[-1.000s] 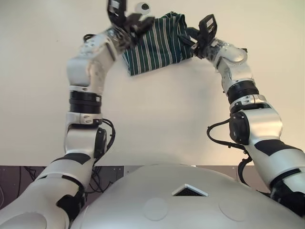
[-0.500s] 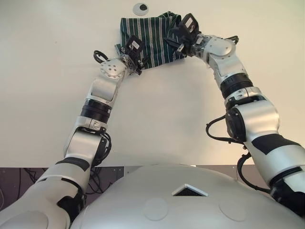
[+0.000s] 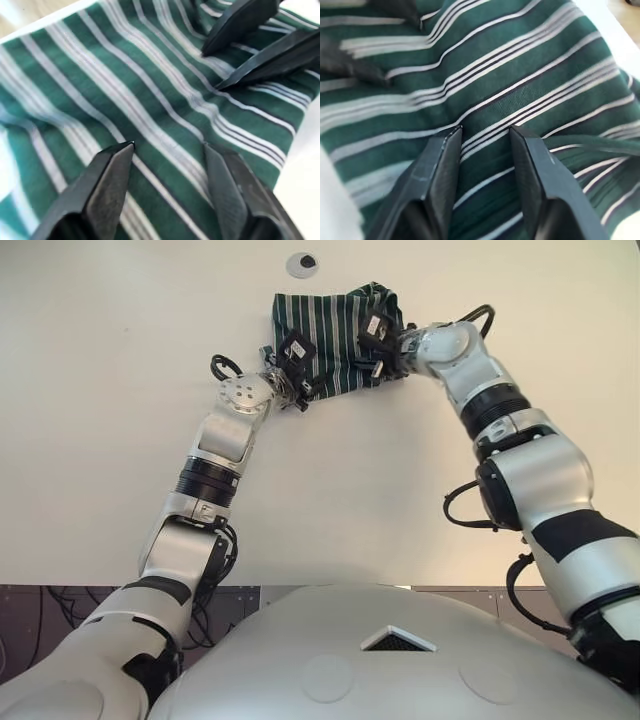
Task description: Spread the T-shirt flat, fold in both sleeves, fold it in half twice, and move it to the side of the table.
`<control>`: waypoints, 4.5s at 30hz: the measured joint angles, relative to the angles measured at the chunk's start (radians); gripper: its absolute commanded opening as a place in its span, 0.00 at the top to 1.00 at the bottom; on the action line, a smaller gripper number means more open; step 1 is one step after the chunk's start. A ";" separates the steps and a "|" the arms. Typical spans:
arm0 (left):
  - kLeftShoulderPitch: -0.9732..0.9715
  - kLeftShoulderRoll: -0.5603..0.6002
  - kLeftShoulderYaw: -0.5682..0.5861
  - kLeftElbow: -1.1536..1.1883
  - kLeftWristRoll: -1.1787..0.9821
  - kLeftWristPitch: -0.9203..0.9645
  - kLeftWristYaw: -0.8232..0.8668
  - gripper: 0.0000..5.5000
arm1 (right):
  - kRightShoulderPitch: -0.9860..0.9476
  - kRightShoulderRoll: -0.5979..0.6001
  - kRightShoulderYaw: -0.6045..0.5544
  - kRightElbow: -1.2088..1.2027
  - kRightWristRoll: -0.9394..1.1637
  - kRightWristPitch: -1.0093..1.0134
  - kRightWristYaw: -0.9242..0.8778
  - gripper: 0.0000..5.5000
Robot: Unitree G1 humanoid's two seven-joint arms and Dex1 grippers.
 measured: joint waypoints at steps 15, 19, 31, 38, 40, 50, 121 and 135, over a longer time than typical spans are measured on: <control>0.002 0.006 0.042 0.041 0.001 -0.032 0.017 0.55 | 0.351 -0.391 -0.017 -0.657 0.059 0.207 0.301 0.69; 0.008 0.006 0.061 0.039 -0.002 -0.038 0.019 0.55 | 0.437 -0.476 -0.075 -0.764 0.089 0.296 0.295 0.69; 0.077 -0.018 0.154 -0.066 -0.084 -0.178 -0.027 0.54 | 0.461 -0.187 -0.444 -0.920 0.490 0.495 -0.014 0.83; 0.031 -0.073 0.279 -0.104 -0.222 -0.251 -0.027 0.39 | 0.507 -0.082 -0.495 -0.942 0.530 0.475 -0.170 0.84; -0.027 -0.086 0.223 -0.011 -0.163 -0.255 -0.021 0.33 | 0.517 -0.078 -0.501 -0.940 0.544 0.473 -0.192 0.84; -0.272 -0.122 0.108 0.565 -0.005 -0.338 -0.076 0.33 | 0.488 -0.075 -0.495 -0.858 0.597 0.469 -0.190 0.84; -0.139 -0.118 0.381 0.086 -0.138 -0.405 0.172 0.32 | 0.189 -0.201 -0.618 -0.194 0.510 -0.167 -0.381 0.56; -0.199 -0.144 0.378 0.200 -0.107 -0.551 0.252 0.32 | 0.159 -0.192 -0.590 -0.013 0.469 -0.136 -0.411 0.56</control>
